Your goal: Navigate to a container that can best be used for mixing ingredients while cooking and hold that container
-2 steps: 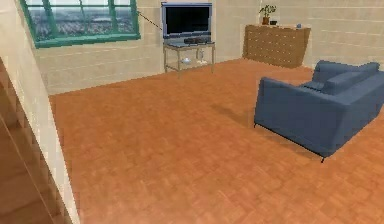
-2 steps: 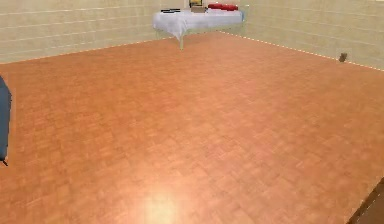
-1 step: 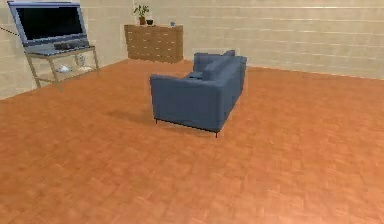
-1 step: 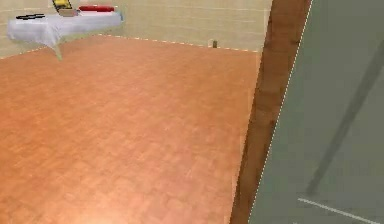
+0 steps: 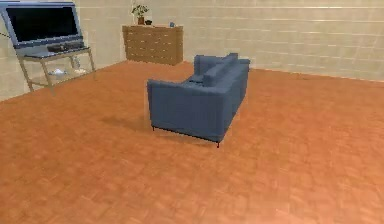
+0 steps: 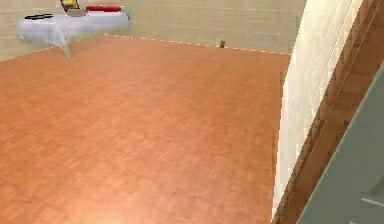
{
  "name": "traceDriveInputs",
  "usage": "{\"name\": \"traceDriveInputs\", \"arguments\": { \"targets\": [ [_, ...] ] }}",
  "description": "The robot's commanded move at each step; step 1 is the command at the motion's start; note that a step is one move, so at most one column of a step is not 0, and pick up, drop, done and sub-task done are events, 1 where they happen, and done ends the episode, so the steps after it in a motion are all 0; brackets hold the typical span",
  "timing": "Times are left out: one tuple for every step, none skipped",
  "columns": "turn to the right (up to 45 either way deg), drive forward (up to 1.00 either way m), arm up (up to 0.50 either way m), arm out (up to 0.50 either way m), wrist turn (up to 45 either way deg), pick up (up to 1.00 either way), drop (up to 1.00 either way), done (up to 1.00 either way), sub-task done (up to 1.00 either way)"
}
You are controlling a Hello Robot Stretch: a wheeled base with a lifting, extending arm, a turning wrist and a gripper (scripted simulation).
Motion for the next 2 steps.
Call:
{"name": "traceDriveInputs", "arguments": {
  "targets": [
    [45.0, 0.0, 0.0, 0.0, 0.0, 0.0, 0.0, 0.0, 0.0],
    [21.0, 0.0, 0.0, 0.0, 0.0, 0.0, 0.0, 0.0, 0.0]
  ]
}}
